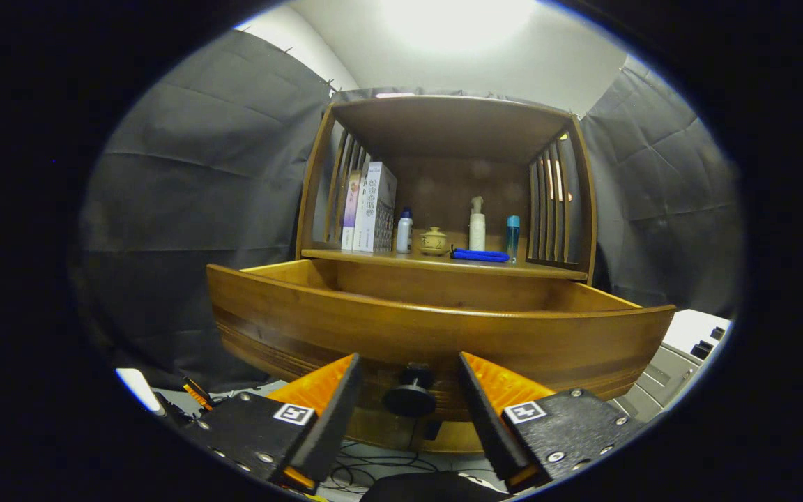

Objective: Pull open the drawer, take out the items inside it, and place them on the countertop above the cabinet.

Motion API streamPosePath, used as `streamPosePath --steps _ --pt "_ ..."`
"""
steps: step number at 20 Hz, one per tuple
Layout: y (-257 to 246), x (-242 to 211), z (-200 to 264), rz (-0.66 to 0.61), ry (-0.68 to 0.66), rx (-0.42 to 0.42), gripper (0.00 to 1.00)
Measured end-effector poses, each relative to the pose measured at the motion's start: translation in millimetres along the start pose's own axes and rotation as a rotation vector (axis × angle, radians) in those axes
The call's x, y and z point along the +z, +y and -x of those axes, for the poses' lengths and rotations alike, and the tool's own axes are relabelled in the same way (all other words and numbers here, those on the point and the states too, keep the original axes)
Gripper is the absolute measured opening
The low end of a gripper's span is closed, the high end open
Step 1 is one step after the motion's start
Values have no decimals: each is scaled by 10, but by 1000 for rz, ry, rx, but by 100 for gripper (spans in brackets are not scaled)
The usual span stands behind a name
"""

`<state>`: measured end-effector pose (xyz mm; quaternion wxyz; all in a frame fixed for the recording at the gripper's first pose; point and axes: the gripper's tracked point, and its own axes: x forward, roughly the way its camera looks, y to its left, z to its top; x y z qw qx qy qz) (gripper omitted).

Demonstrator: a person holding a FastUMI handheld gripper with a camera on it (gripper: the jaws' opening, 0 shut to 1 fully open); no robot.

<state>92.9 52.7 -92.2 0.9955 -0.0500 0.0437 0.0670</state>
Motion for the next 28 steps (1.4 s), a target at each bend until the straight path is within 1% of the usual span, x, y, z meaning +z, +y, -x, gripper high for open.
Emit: streamPosePath --steps 1,2,7,9,10,14,17,19,21,25,28 --pt "-24 77 41 -18 -9 4 91" --pt "-37 145 57 -30 -23 9 93" --pt "-145 559 54 13 -127 3 93" --pt "-169 738 14 1 -154 10 93" --pt "-151 805 -13 -11 -148 26 93" --pt "-65 855 -284 -27 -23 100 93" --pt "3 887 -505 -79 46 154 93" --pt "-45 860 -684 -98 102 154 93" --pt "-106 787 -862 -101 166 136 94" --pt "-247 527 -1122 -122 305 98 94" --pt "-297 346 -1272 -85 397 96 93"
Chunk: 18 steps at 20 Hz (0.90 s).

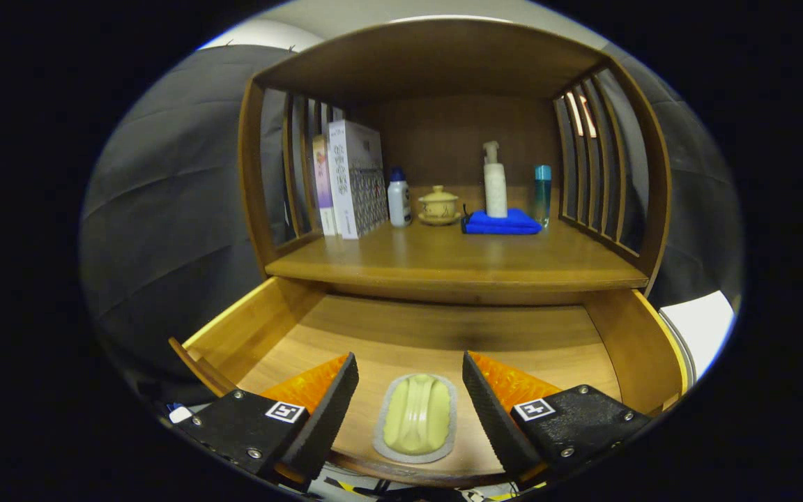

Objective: Pull open the drawer, take out the items inside it, and place them on the countertop above the cabinet.

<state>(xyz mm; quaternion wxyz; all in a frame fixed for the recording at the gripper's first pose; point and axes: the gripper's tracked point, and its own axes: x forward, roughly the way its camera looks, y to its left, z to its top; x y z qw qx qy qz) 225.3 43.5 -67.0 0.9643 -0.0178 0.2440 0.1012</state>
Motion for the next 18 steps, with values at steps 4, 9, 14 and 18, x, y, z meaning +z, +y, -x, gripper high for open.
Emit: streamPosePath --steps 4,9,14,18 --pt "-51 -177 -159 19 126 0 93" --pt "-55 -271 -226 3 206 15 93" --pt "-120 -333 -296 -24 252 7 93" --pt "-132 -415 -342 -80 293 20 85"
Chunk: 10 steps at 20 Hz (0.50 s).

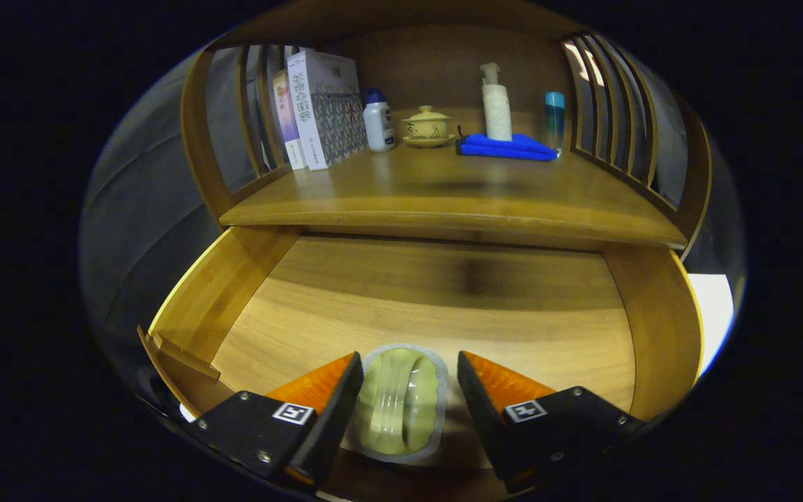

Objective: Pull open the drawer, take out the items inside it, and place them on the countertop above the cabinet.

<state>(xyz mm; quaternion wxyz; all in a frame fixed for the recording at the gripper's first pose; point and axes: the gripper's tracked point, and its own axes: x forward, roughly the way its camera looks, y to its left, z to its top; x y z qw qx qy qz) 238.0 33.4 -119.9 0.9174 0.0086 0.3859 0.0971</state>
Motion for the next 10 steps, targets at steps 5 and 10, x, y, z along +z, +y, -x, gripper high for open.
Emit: streamPosePath --steps 5,10 --pt "29 -27 -32 -101 -11 44 44" --pt "105 34 70 -15 -69 64 21"
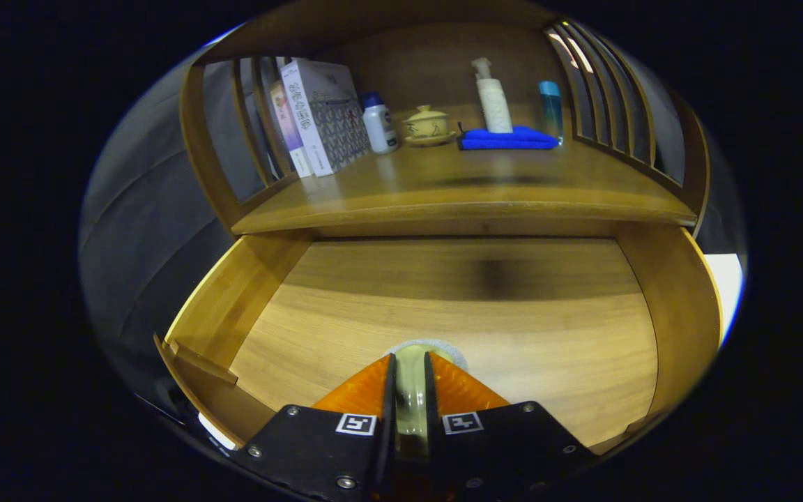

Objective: Pull open the drawer, take out the items inside it, and place them on the countertop above the cabinet.

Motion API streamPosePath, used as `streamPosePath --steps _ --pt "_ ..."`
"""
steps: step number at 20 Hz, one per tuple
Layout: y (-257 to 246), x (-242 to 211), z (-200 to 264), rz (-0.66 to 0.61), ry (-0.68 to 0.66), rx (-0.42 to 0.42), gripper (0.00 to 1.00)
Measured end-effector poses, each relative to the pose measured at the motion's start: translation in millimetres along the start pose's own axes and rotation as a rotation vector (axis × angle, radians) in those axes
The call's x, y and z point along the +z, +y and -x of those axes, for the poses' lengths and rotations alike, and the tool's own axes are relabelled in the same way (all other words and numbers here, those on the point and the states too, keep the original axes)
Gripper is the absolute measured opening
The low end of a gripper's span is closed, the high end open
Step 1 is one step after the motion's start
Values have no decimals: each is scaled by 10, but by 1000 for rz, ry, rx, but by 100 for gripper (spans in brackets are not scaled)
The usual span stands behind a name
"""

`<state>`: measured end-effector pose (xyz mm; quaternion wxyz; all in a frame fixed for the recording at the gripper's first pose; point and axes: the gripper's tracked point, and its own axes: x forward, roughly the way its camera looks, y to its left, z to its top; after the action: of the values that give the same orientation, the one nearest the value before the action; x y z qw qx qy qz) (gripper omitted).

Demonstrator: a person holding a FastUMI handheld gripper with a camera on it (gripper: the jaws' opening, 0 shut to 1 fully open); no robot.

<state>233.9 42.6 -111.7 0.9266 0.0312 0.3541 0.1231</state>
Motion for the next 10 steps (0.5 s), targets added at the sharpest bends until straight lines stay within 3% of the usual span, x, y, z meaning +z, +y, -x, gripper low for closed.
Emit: streamPosePath --steps 10 --pt "228 743 483 169 -268 -19 20"
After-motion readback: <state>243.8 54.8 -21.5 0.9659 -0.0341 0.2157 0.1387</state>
